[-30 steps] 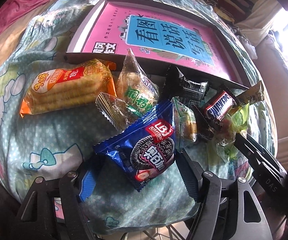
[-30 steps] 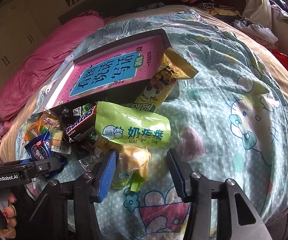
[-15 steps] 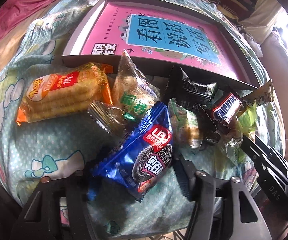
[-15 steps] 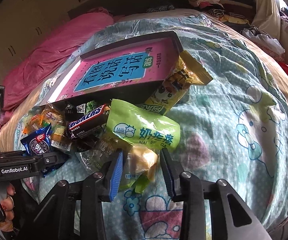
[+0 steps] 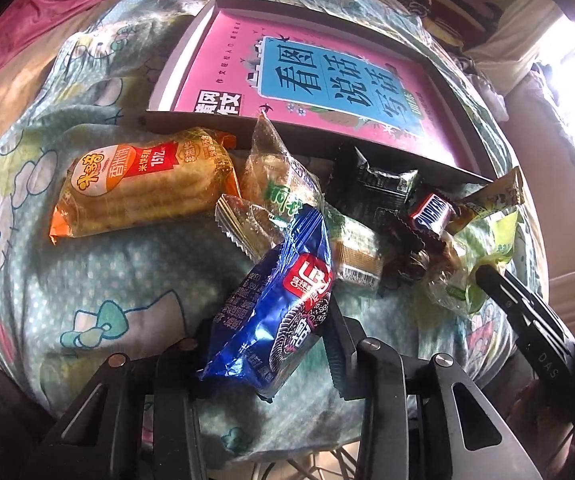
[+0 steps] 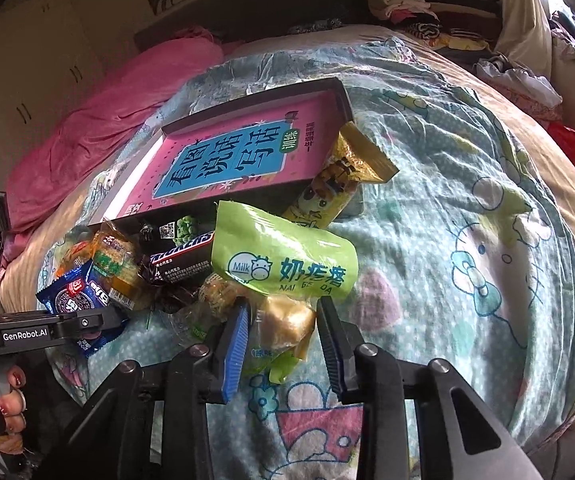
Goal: Organize snacks
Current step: 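Grasp the green milk-candy bag with the right tool while the left tool grasps the blue cookie packet, then lift the green bag over the tray with the right tool while the left tool lifts the blue packet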
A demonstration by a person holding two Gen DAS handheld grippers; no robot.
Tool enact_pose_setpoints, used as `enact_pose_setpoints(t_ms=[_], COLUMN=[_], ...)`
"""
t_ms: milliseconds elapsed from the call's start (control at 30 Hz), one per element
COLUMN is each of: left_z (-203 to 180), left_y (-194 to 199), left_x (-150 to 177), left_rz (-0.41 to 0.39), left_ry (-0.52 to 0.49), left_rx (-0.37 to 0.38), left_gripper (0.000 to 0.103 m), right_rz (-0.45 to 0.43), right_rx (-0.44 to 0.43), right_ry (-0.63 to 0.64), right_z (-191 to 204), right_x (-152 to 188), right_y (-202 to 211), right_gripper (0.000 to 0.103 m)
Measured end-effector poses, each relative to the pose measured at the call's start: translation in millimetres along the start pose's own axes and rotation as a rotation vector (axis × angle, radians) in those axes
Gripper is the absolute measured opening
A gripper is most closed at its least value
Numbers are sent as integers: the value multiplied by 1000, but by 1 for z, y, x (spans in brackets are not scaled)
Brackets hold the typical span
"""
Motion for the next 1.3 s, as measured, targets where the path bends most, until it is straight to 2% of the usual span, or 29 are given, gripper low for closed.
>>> enact_pose_setpoints(t_ms=[300, 367, 433, 500, 833, 1000, 1300], left_z=[16, 17, 16, 15, 9, 3, 4], left_y=[23, 23, 26, 30, 34, 46, 58], left_x=[3, -1, -3, -3, -7, -16, -33], left_rz=[-21, -24, -28, -36, -50, -90, -144], left_ry=[3, 8, 12, 6, -8, -17, -12], left_rx=[38, 43, 55, 67, 111, 138, 142], left_gripper=[39, 35, 26, 23, 22, 22, 22], right_rz=[-46, -54, -61, -67, -59, -69, -74], right_rx=[-8, -16, -23, -25, -26, -37, -49], right_ry=[4, -1, -3, -1, -1, 3, -9], right_z=[4, 5, 7, 8, 10, 14, 18], right_x=[-8, -10, -13, -14, -13, -15, -22], right_y=[10, 12, 13, 15, 12, 14, 11], right_gripper=[35, 35, 35, 35, 35, 35, 35])
Point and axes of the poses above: each gripper's, at about its wrist camera, not at the fingertips, and y roughly against the way its jaws point, z to its left, x to its underside, the point moved 2 cm from there along -y, roughly the way its jaws point, and after that the axes turned 15 degrees about -z, right-handed, at the moved point
